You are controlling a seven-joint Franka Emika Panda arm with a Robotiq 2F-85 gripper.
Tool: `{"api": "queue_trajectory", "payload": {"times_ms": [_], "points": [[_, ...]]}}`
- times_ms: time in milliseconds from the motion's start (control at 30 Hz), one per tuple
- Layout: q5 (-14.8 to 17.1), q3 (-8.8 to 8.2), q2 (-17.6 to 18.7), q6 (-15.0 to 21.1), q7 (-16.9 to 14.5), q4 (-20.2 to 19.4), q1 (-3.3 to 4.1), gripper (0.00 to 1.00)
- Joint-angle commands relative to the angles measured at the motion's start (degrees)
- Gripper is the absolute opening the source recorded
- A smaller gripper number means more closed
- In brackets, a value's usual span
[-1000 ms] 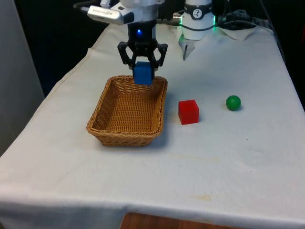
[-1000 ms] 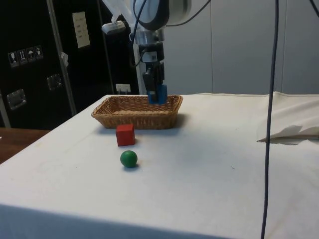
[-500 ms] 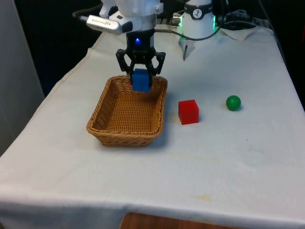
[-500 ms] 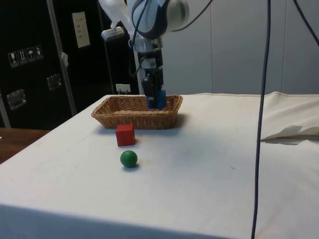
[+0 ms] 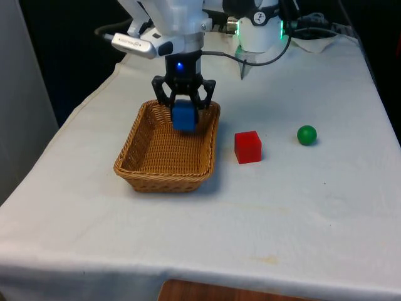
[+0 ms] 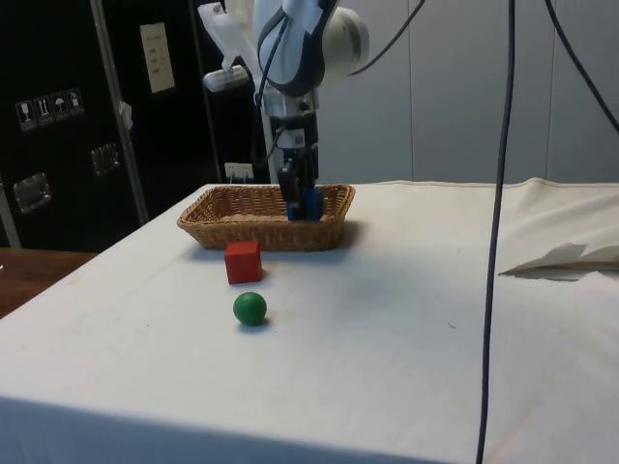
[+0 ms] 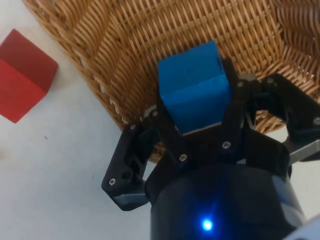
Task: Place all non-red objects into the basket.
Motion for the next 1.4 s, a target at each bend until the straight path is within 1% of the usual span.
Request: {"api": "queue_trajectory", "payload": {"times_ms": [0,100,133,167,200,233,267,300,400,433,467,533,567,733,767,800,833,933,967,1000,1033,1167,1233,1267,1300,1367], "points": [[0.97,0.69,0.11,0.80,-0.80,-0.06,-0.46,0.01],[1.09,0.52,0.40,0.74,-0.80,0.06,-0.34,0.01],[0.52,0.06,0.46,0.52,-0.29,0.06,0.00,0.01],[1.09,0.46,0.40,0.74,-0.80,0.06,-0.34,0.01],[1.09,0.46,0.40,0.69,-0.80,0.11,-0.34,0.03],[1.03,0.46,0.40,0.69,-0.74,0.11,-0.34,0.10],[1.03,0.40,0.46,0.63,-0.74,0.11,-0.34,0.18],[1.03,0.40,0.46,0.63,-0.74,0.17,-0.29,0.41],[0.97,0.40,0.46,0.57,-0.69,0.17,-0.29,0.70],[0.52,0.06,0.46,0.52,-0.29,0.06,0.00,0.79],[0.97,0.34,0.46,0.57,-0.69,0.17,-0.29,0.79],[0.97,0.34,0.46,0.57,-0.69,0.17,-0.29,0.97],[0.97,0.34,0.52,0.52,-0.69,0.17,-0.29,1.00],[0.92,0.34,0.46,0.52,-0.69,0.17,-0.29,1.00],[0.52,0.00,0.46,0.52,-0.29,0.06,0.00,1.00],[0.69,0.11,0.00,0.06,-0.57,0.17,-0.17,1.00],[0.29,-0.23,-0.80,-0.57,-0.40,0.23,0.06,1.00],[-0.06,-0.63,-1.83,-1.60,-0.46,0.34,0.23,1.00],[-0.11,-0.69,-2.18,-1.95,-0.46,0.40,0.23,1.00],[0.34,-0.40,-1.66,-1.49,-0.63,0.57,0.06,1.00],[-0.23,-0.74,-2.52,-2.29,-0.46,0.40,0.29,1.00],[-0.74,-0.97,-4.24,-3.95,-0.40,0.57,0.23,1.00],[-0.86,-1.03,-4.81,-4.35,-0.40,0.63,0.23,1.00],[-0.23,-0.74,-4.64,-3.90,-0.69,0.57,0.06,1.00],[-0.86,-1.09,-5.04,-4.53,-0.46,0.57,0.23,1.00],[-0.86,-1.09,-5.73,-4.98,-0.46,0.57,0.23,1.00]]}}
